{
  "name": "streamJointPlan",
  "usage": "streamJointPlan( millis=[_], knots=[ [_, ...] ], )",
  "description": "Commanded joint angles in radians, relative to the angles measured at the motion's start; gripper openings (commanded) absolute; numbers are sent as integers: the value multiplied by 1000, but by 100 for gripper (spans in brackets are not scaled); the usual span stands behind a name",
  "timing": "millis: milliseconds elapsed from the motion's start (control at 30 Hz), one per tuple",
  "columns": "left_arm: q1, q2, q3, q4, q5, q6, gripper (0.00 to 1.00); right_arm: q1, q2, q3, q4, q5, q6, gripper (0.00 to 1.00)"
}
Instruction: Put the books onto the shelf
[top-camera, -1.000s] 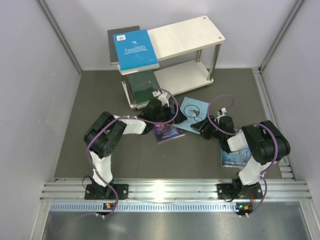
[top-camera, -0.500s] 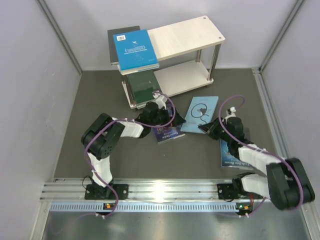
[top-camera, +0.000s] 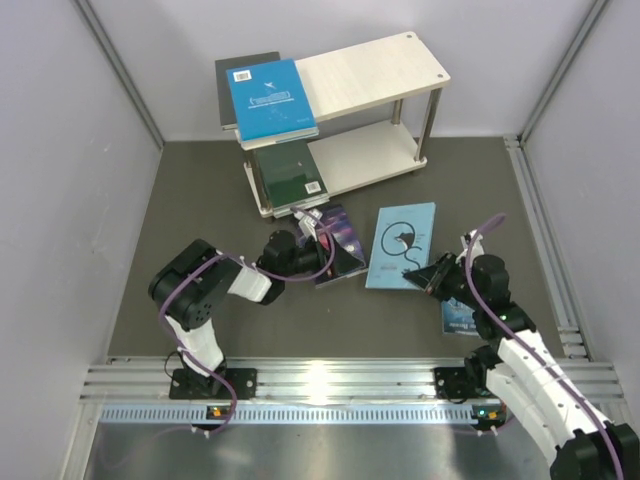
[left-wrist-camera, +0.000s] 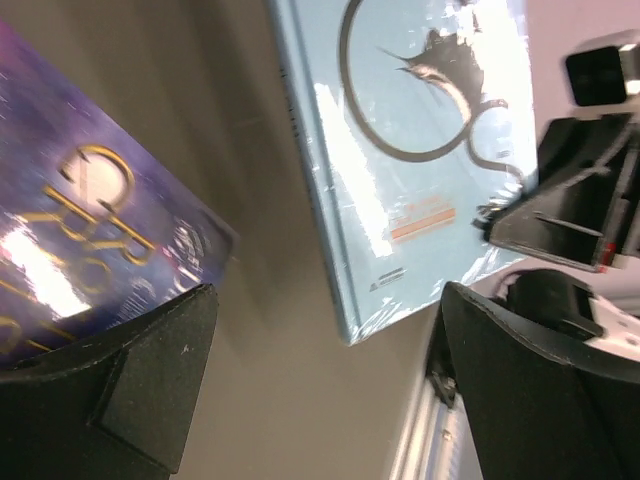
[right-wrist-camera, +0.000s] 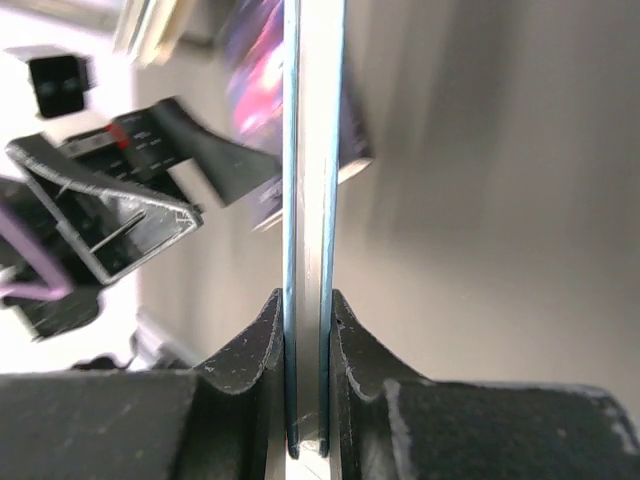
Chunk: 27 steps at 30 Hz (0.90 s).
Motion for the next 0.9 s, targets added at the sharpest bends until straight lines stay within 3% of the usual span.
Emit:
streamJointPlan(
  millis=[0,233,367,467,567,600,700,733,800,833,867],
  knots=[
    [5,-32,-67,326,74,-126,99,-5,-44,-46,219,-173,106,0],
    [13,32,-116,552,91,-247,99,-3,-9,-102,481,-324,245,0],
    [22,114,-107,693,120,-324,99,23,124,-151,814,-402,350,0],
    [34,148,-101,730,128,-364,97,69,247,-168,950,-436,412,0],
    [36,134,-104,728,130,-356,74,142,354,-163,1062,-433,414,0],
    [36,132,-104,728,128,-356,48,181,376,-156,1078,-427,401,0],
    [37,128,-101,728,140,-361,6,219,418,-157,1104,-401,380,0],
    [37,117,-101,730,145,-364,0,221,415,-158,1080,-387,371,0],
    [39,96,-112,685,145,-347,0,221,373,-139,993,-373,307,0],
    [39,61,-119,652,137,-334,0,221,352,-123,851,-352,273,6],
    [39,39,-142,624,125,-320,0,221,296,-105,751,-333,237,44]
  ],
)
